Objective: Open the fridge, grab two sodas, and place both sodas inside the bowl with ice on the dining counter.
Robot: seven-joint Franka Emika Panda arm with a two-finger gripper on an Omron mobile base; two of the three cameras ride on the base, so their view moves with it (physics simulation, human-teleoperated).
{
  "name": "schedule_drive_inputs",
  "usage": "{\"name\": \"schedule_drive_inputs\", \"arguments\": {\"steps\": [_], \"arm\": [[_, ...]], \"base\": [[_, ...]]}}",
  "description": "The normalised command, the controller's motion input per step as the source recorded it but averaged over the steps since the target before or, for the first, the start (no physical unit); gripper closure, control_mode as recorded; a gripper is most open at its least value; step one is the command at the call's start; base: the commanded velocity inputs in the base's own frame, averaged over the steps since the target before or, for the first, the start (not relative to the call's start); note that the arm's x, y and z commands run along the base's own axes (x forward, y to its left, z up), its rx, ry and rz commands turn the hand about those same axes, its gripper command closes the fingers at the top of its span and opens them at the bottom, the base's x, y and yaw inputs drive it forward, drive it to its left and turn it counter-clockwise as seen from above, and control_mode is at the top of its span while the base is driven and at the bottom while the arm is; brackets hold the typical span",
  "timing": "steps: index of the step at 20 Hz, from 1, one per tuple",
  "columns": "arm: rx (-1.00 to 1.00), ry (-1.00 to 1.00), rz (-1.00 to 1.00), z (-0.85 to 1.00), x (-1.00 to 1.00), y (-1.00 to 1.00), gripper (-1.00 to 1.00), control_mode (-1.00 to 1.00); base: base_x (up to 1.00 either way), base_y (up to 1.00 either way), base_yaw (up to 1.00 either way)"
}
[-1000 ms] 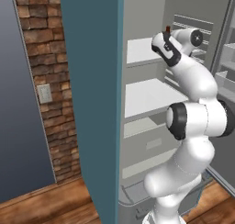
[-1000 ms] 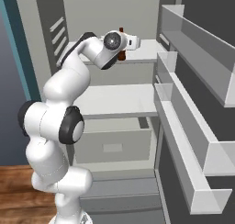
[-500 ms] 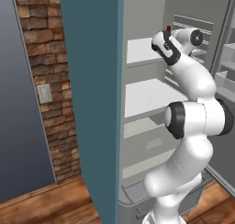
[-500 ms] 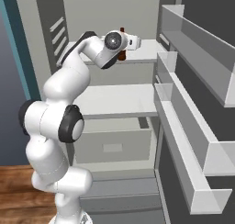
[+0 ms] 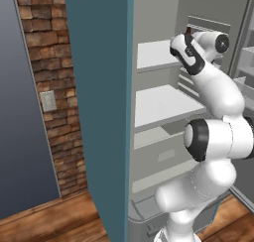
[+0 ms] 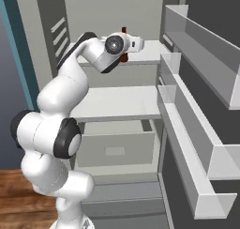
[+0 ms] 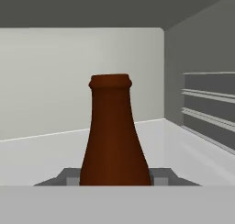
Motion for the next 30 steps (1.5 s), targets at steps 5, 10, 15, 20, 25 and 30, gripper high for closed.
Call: {"name": "schedule_drive_inputs", "arguments": {"steps": [5, 10, 15, 20, 25, 30], "arm": [[-0.08, 0.02, 0.00, 0.30, -1.00, 0.00, 1.00, -1.00], [-0.08, 0.14, 0.00, 0.01, -1.00, 0.00, 1.00, -1.00], [-0.05, 0.11, 0.00, 0.07, -1.00, 0.01, 1.00, -1.00], [-0.04, 0.08, 0.00, -0.03, -1.00, 0.13, 1.00, -1.00], [-0.10, 0.03, 0.00, -0.13, -1.00, 0.36, 1.00, -1.00], [-0.09, 0.01, 0.04, -0.37, -0.70, 0.25, 1.00, -1.00]], "base": [[0.00, 0.00, 0.00], [0.00, 0.00, 0.00], [0.00, 0.00, 0.00], [0.00, 0.00, 0.00], [0.00, 0.00, 0.00], [0.00, 0.00, 0.00]]}}
